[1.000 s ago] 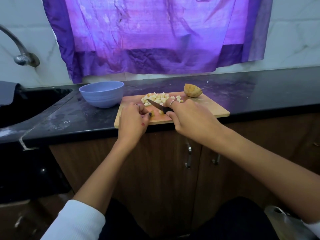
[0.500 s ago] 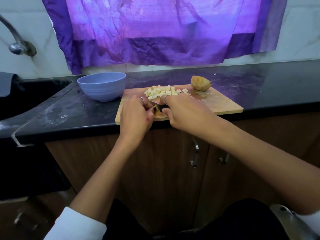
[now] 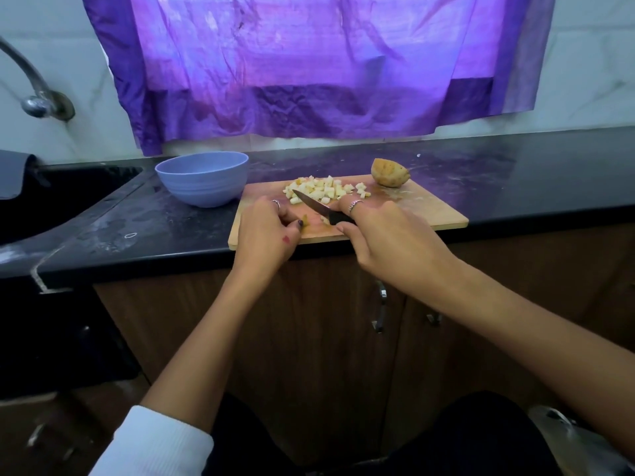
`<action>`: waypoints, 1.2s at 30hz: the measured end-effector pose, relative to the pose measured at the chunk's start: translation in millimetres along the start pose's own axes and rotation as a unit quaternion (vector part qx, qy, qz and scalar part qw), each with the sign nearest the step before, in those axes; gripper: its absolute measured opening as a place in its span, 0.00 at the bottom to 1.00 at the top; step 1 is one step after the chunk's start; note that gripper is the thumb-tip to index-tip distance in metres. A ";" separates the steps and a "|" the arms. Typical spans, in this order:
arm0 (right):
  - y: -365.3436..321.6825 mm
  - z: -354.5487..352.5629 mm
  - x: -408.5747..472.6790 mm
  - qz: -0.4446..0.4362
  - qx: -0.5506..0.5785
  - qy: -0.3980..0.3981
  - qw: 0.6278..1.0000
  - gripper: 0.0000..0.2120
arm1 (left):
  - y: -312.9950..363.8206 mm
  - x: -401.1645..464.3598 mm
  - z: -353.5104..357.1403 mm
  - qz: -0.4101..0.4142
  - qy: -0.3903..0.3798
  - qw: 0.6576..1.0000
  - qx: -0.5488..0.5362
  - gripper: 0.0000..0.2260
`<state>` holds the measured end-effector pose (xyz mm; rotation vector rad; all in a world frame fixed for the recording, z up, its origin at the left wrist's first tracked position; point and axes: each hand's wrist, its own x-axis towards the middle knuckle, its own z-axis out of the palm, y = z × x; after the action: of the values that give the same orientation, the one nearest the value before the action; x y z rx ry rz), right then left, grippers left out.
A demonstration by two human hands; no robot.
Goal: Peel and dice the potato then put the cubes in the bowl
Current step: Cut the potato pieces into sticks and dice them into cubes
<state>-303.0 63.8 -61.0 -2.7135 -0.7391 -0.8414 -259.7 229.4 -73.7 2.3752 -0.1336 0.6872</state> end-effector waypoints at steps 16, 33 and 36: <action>-5.3 18.8 23.1 -0.001 -0.014 -0.048 0.999 0.12 | -7.7 4.9 3.1 0.016 0.020 1.000 0.015 0.04; 96.0 -36.7 -11.1 0.068 -0.001 -0.010 0.998 0.14 | 1.7 42.1 3.7 -0.015 -0.077 0.995 0.056 0.08; 111.6 -31.1 -21.9 0.040 0.003 -0.047 0.998 0.11 | 0.9 44.1 5.6 0.026 -0.050 0.997 0.060 0.11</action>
<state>-275.4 -50.5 -53.4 -2.7733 -0.6439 -0.6985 -219.6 228.7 -54.4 2.5304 -0.2029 0.6154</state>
